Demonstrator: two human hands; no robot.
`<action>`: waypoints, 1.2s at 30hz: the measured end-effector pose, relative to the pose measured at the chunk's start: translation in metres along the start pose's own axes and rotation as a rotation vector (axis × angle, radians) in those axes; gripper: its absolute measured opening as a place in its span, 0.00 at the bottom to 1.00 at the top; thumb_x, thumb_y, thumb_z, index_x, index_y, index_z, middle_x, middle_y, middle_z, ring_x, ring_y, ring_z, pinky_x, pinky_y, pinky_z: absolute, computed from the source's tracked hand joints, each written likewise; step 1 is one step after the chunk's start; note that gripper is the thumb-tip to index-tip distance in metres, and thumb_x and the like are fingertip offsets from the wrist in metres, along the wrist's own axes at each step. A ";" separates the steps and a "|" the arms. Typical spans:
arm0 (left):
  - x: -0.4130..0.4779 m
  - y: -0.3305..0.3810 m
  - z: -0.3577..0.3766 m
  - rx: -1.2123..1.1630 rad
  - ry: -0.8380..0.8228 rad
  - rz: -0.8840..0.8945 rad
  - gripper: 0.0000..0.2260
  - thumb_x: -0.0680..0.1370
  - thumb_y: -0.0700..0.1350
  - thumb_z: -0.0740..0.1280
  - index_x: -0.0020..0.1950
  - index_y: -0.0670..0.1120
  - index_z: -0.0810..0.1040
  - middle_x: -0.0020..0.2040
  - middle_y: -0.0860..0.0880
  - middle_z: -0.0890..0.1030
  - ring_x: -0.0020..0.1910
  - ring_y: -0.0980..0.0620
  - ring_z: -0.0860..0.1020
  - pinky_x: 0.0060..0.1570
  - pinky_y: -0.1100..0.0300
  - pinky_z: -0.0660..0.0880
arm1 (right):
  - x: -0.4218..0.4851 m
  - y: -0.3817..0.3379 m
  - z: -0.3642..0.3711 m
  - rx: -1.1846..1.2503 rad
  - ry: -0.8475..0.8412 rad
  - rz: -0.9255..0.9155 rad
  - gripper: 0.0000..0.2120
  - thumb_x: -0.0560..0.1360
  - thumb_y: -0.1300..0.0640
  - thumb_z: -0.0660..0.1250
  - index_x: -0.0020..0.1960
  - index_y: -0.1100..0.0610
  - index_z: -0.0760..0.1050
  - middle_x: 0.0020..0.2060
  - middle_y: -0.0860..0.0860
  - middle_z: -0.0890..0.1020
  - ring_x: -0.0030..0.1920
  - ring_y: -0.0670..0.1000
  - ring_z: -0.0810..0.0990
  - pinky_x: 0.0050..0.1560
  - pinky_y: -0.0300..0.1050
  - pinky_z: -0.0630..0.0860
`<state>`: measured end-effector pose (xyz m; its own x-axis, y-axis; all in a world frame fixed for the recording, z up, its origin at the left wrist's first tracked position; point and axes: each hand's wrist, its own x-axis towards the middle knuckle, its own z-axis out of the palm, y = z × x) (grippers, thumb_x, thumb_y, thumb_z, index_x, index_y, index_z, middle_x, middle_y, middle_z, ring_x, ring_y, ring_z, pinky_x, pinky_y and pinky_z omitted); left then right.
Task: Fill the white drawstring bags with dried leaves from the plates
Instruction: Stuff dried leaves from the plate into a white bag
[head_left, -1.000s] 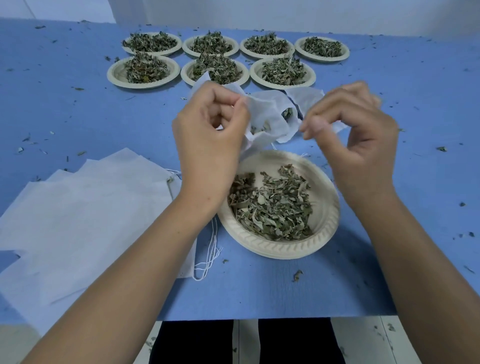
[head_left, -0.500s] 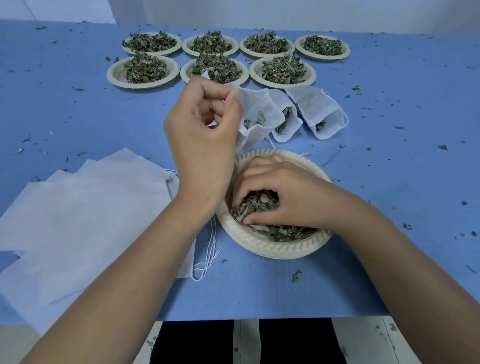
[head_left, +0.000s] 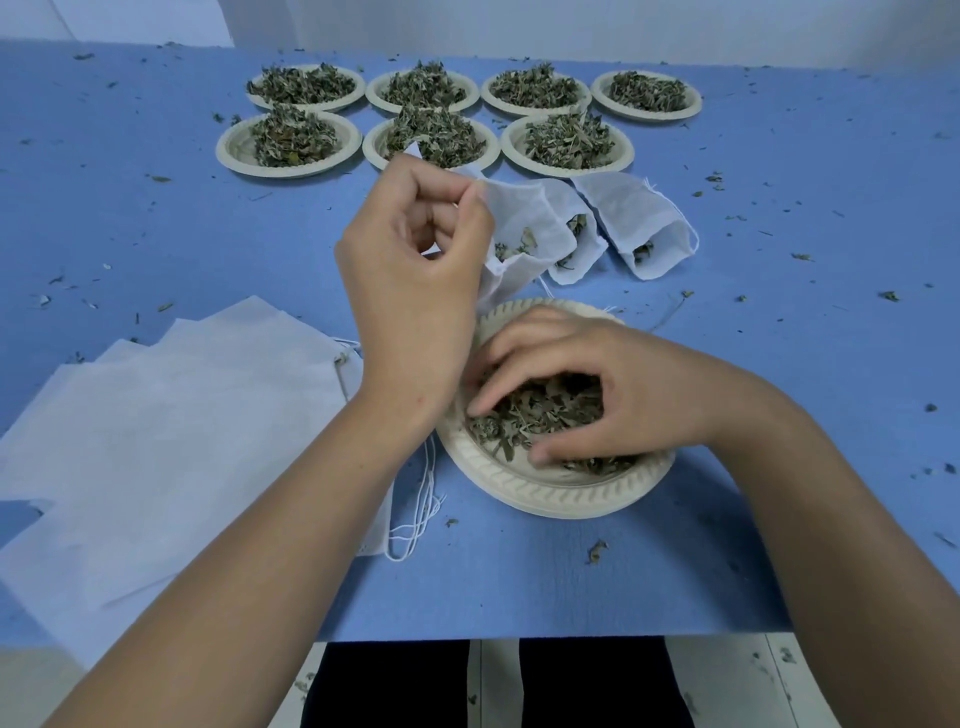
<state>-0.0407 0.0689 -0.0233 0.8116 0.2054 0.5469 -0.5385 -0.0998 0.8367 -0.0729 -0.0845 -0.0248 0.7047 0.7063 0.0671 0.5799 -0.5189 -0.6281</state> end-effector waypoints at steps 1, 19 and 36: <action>0.000 0.000 0.000 0.000 -0.001 -0.005 0.11 0.78 0.38 0.67 0.38 0.51 0.73 0.28 0.52 0.73 0.26 0.49 0.71 0.30 0.52 0.71 | 0.002 0.000 0.003 -0.034 -0.037 -0.001 0.18 0.68 0.62 0.76 0.57 0.53 0.81 0.57 0.47 0.79 0.62 0.45 0.72 0.67 0.44 0.65; 0.000 0.000 0.001 0.005 -0.019 0.001 0.10 0.78 0.38 0.67 0.39 0.50 0.73 0.28 0.51 0.74 0.27 0.44 0.72 0.30 0.55 0.71 | 0.002 0.001 0.003 0.036 0.018 0.153 0.11 0.65 0.57 0.79 0.48 0.54 0.84 0.48 0.48 0.78 0.52 0.45 0.76 0.59 0.46 0.70; 0.000 0.001 0.000 0.010 -0.018 0.007 0.11 0.78 0.38 0.67 0.38 0.50 0.73 0.28 0.50 0.74 0.26 0.46 0.71 0.29 0.51 0.71 | 0.005 0.005 0.010 -0.069 0.009 -0.047 0.06 0.68 0.65 0.77 0.43 0.58 0.86 0.43 0.47 0.84 0.45 0.47 0.78 0.51 0.37 0.72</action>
<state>-0.0415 0.0691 -0.0224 0.8119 0.1872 0.5529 -0.5419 -0.1106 0.8331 -0.0704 -0.0785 -0.0355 0.6792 0.7267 0.1027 0.6392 -0.5170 -0.5693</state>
